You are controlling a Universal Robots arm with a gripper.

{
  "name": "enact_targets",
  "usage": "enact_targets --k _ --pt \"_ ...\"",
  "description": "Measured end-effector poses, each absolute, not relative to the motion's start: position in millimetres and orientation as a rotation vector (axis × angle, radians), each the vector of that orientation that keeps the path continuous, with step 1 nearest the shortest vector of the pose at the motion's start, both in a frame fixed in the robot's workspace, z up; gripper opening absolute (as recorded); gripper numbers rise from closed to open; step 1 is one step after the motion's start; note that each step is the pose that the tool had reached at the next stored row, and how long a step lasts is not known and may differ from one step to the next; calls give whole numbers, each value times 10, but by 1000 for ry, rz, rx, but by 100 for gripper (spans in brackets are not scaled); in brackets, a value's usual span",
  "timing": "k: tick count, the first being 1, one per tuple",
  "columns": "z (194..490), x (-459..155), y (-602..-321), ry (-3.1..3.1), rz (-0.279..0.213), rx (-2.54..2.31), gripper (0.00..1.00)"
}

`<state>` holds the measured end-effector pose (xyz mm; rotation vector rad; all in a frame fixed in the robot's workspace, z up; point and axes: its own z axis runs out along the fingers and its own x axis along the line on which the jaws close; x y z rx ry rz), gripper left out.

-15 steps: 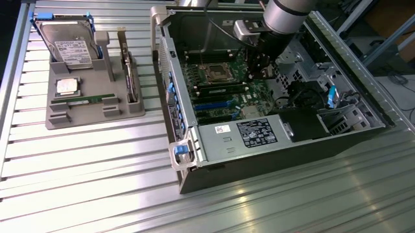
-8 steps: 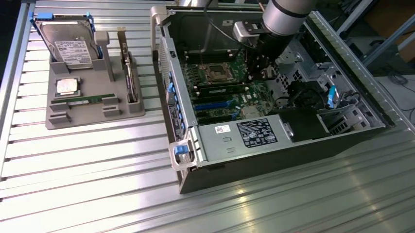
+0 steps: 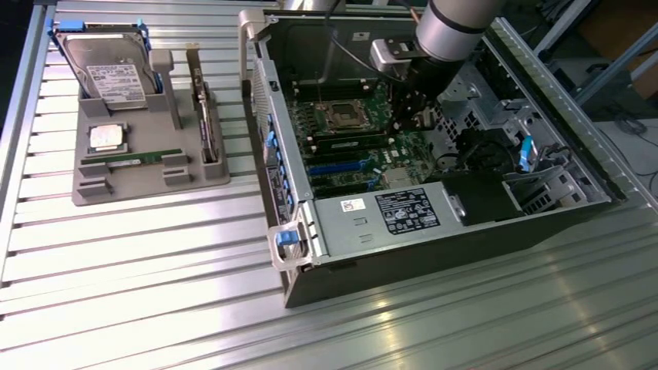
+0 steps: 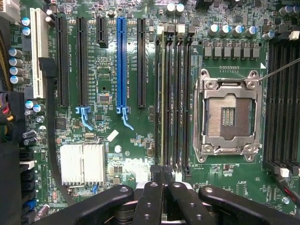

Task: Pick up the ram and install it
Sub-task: 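Press down the ram until it locks into place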

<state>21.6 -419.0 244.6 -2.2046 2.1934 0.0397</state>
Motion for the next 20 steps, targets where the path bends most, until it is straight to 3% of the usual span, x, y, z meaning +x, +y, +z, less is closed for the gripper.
enact_targets --k 20 --pt "2338 216 -4190 2193 39 -2205 11"
